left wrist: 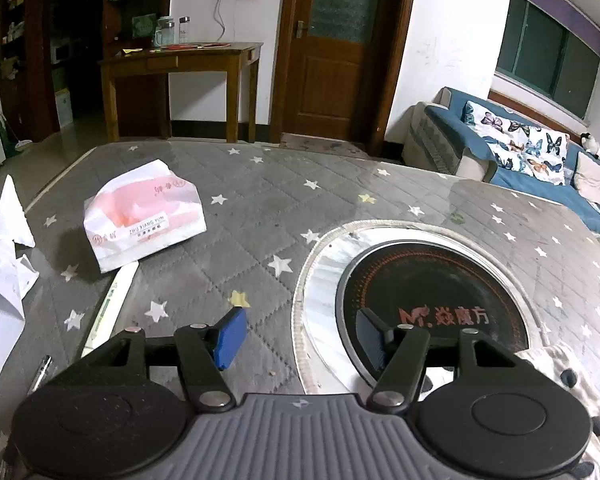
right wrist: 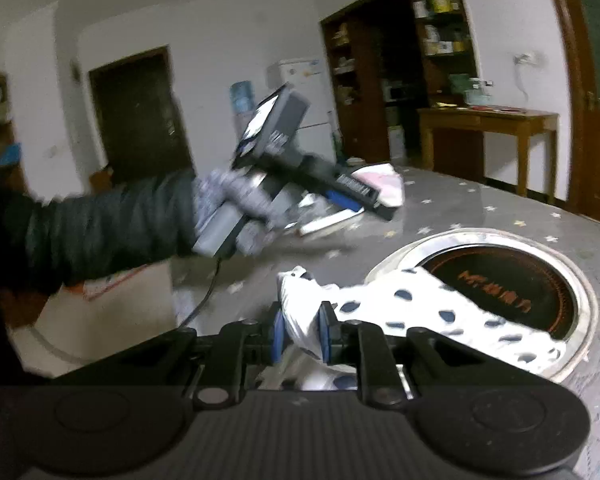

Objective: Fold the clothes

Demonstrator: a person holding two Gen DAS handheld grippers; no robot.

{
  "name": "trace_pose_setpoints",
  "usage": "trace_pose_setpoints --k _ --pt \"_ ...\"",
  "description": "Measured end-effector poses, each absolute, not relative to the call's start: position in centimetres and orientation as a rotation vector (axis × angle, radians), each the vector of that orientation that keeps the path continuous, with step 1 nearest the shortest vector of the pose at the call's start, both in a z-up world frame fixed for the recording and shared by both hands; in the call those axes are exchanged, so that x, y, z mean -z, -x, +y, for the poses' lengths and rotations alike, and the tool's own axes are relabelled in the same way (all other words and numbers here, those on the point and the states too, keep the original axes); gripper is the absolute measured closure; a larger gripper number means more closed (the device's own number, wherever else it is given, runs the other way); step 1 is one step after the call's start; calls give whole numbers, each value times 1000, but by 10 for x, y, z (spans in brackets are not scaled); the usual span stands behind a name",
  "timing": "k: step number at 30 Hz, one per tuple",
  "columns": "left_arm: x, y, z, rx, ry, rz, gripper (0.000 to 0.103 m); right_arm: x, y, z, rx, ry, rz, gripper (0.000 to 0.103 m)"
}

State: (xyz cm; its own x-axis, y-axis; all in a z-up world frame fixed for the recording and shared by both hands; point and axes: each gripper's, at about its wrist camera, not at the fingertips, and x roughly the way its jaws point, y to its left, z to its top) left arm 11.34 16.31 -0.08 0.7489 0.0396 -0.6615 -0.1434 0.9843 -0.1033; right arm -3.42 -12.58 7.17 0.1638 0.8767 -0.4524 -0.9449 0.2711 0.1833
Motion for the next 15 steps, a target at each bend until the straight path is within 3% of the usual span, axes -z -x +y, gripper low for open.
trace_pose_setpoints --k 11,15 --pt "-6 -85 144 -30 145 710 35 -45 70 -139 -1347 341 551 86" --pt "-7 -70 136 7 143 708 35 -37 71 -142 -1358 400 609 80"
